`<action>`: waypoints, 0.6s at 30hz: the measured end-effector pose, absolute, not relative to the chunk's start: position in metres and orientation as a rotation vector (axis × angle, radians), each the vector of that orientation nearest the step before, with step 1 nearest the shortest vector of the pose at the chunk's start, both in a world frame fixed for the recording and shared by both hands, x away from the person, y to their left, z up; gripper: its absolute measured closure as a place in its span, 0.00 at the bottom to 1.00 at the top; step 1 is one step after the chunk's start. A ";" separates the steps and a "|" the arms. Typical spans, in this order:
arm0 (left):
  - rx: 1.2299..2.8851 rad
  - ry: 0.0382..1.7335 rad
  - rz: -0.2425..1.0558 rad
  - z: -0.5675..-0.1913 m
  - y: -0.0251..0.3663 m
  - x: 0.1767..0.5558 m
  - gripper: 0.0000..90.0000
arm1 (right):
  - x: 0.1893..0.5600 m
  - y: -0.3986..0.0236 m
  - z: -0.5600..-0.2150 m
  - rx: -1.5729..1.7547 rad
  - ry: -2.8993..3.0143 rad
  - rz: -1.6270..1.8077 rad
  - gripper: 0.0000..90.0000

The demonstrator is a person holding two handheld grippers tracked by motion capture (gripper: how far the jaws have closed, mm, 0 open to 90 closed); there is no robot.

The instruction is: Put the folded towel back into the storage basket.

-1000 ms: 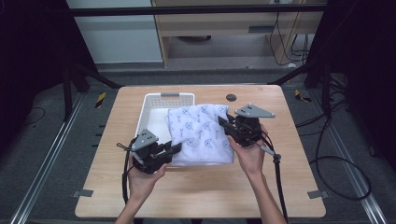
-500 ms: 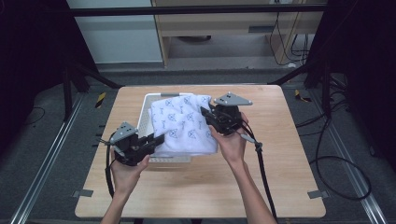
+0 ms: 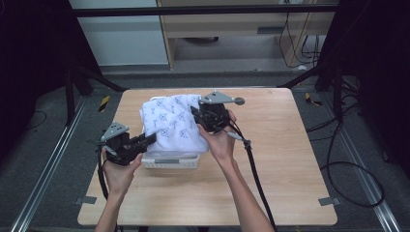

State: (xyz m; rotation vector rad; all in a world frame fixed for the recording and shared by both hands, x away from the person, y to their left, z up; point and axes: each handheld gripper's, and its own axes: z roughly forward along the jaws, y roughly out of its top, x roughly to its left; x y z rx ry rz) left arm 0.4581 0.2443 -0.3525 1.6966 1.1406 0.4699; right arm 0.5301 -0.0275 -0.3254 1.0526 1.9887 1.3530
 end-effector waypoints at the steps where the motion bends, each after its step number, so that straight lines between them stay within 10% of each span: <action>1: 1.693 1.146 0.474 -0.353 0.247 0.459 0.81 | 0.533 -0.024 -0.327 1.053 1.989 1.356 0.82; 18: 1.698 1.231 0.528 -0.367 0.266 0.481 0.82 | 0.561 0.012 -0.349 1.095 1.995 1.352 0.82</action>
